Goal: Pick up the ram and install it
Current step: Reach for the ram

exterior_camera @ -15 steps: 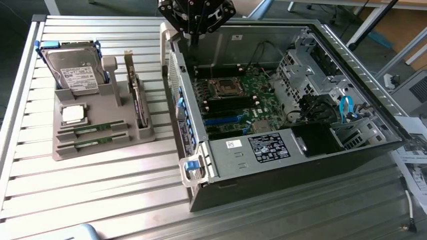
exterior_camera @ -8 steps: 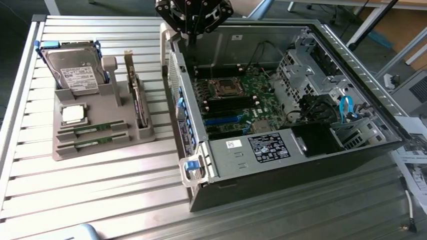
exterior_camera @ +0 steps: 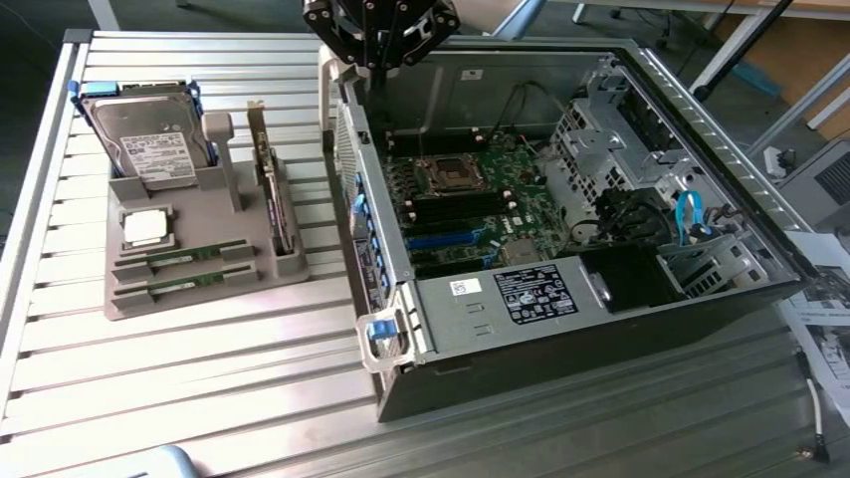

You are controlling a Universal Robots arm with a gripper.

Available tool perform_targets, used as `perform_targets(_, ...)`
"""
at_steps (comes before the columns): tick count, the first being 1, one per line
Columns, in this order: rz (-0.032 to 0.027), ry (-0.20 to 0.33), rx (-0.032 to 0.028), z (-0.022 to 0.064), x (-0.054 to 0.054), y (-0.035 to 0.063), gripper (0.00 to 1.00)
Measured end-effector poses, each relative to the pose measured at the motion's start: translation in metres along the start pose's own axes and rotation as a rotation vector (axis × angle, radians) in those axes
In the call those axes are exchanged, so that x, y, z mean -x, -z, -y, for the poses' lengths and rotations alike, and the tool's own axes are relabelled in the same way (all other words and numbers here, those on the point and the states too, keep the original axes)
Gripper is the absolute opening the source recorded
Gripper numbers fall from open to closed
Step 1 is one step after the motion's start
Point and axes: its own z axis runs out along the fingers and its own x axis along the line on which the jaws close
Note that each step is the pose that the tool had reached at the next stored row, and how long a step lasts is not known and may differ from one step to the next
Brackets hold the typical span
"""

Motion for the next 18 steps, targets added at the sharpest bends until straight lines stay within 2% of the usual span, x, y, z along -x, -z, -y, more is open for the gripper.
perform_targets(18,0.0000,0.000,0.0000,0.0008,-0.0099,0.0003,0.10)
